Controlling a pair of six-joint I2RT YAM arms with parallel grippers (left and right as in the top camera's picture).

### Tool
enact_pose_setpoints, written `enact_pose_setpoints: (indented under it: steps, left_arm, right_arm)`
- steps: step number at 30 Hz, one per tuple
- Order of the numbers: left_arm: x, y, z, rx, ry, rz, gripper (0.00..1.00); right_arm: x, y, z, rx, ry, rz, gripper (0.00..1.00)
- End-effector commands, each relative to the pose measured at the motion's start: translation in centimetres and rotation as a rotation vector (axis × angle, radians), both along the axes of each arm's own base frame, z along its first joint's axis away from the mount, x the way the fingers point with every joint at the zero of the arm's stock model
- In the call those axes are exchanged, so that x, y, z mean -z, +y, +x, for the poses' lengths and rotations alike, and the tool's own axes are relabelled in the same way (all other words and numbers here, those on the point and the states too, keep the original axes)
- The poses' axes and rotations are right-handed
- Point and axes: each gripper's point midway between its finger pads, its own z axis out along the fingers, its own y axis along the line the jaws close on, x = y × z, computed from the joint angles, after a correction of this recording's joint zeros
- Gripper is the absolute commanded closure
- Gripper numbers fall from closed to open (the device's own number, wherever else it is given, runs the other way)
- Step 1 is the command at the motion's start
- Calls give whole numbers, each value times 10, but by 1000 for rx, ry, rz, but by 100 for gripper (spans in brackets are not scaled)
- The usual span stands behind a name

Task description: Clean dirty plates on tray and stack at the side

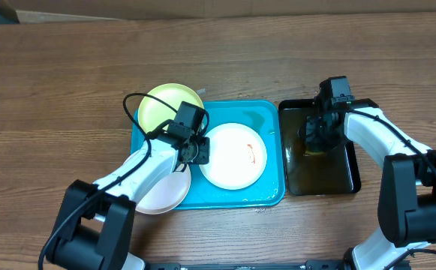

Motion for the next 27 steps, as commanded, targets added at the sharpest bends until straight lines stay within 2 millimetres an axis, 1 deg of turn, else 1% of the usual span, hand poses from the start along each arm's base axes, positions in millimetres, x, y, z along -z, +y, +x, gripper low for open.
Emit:
enact_pose_setpoints:
  steps: [1, 4, 6, 7, 8, 9, 13, 15, 17, 18, 19, 20, 21, 22, 23, 24, 25, 27]
  left_arm:
    - [13, 1, -2, 4, 32, 19, 64]
    - [13, 1, -1, 8, 29, 20, 77]
    - [12, 1, 0, 28, 23, 24, 80]
    - [11, 0, 1, 33, 21, 25, 84]
    - [11, 0, 2, 38, 17, 28, 89]
    - [10, 0, 2, 38, 16, 28, 96]
    - [8, 1, 5, 35, 10, 35, 96]
    - [7, 3, 5, 25, 15, 45, 96]
    - [6, 3, 6, 18, 15, 42, 96]
    - [4, 3, 7, 18, 11, 40, 96]
    - [2, 1, 9, 19, 7, 36, 96]
    - [0, 1, 10, 15, 6, 32, 96]
    - [-1, 1, 10, 2, 10, 30, 96]
    - [-3, 0, 11, -13, 13, 25, 96]
    - [-4, 0, 12, -24, 15, 20, 96]
    - [-6, -2, 12, -38, 21, 8, 96]
    - [-8, -5, 12, -48, 27, -13, 96]
    - [-10, -13, 11, -71, 46, -61, 96]
  right_arm:
    - [-9, 4, 8, -10, -15, 6, 96]
    - [-14, 4, 11, -10, -17, 7, 96]
    - [-21, 4, 13, -7, -20, 7, 96]
    - [-26, 5, 15, -1, -22, 9, 96]
    - [-31, 5, 17, 9, -24, 11, 96]
    - [-35, 5, 18, 14, -26, 13, 96]
    - [-52, 5, 18, 20, -11, 11, 96]
    - [-52, 5, 17, 45, -2, 19, 96]
    - [-52, 12, 15, 13, 4, 47, 96]
    - [-51, 9, 13, -21, 9, 24, 96]
    - [-53, -11, 13, 41, 6, -75, 96]
    - [-54, -21, 14, 109, -3, -115, 96]
    - [-55, -19, 16, 138, -11, -97, 96]
    - [-55, -8, 19, 113, -17, -38, 96]
    - [-56, 7, 20, 31, -19, 33, 96]
    - [-56, 16, 19, -32, -19, 67, 96]
    - [-57, 15, 18, -41, -18, 59, 96]
    - [-56, 7, 19, 50, -16, 25, 96]
